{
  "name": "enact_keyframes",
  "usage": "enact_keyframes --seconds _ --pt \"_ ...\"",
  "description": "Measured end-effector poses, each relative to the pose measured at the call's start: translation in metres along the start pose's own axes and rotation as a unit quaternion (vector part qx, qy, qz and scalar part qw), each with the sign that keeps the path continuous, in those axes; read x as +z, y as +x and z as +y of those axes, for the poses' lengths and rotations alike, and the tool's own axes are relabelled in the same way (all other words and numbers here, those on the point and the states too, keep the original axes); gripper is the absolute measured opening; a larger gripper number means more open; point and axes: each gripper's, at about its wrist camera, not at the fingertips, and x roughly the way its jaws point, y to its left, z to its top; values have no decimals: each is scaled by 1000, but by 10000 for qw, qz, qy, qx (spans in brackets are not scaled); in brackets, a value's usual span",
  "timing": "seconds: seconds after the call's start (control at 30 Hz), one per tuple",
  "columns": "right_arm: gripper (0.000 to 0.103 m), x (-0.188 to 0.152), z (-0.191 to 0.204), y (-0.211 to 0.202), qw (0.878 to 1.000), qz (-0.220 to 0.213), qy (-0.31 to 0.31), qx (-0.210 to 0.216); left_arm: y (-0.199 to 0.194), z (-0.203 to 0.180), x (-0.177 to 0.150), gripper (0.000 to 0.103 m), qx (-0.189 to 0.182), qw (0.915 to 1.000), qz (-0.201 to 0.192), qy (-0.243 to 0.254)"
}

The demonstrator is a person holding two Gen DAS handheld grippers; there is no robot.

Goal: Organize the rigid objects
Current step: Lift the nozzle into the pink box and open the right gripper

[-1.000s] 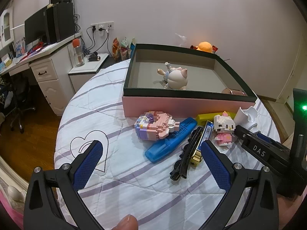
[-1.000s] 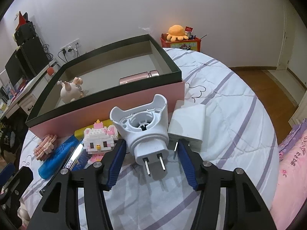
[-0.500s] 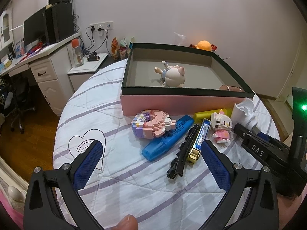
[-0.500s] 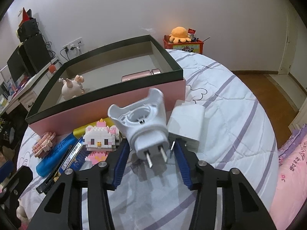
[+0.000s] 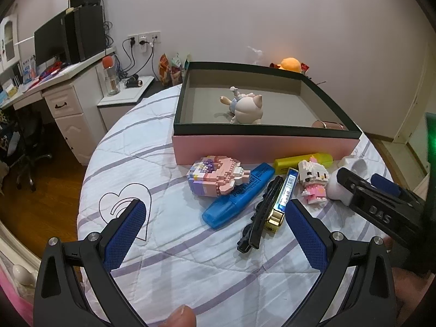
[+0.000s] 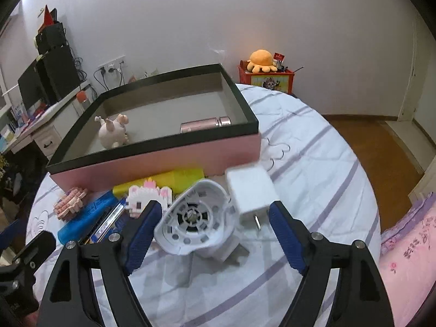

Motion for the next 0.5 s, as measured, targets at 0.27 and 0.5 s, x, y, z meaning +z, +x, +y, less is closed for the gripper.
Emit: enact_keyframes --seconds 0.27,0.5 --pt "62 -1 -1 23 9994 319 18 164 2 -2 0 103 -1 10000 25 20" --pt "62 -5 -3 20 9991 260 16 320 2 -7 -1 103 -4 10000 32 72"
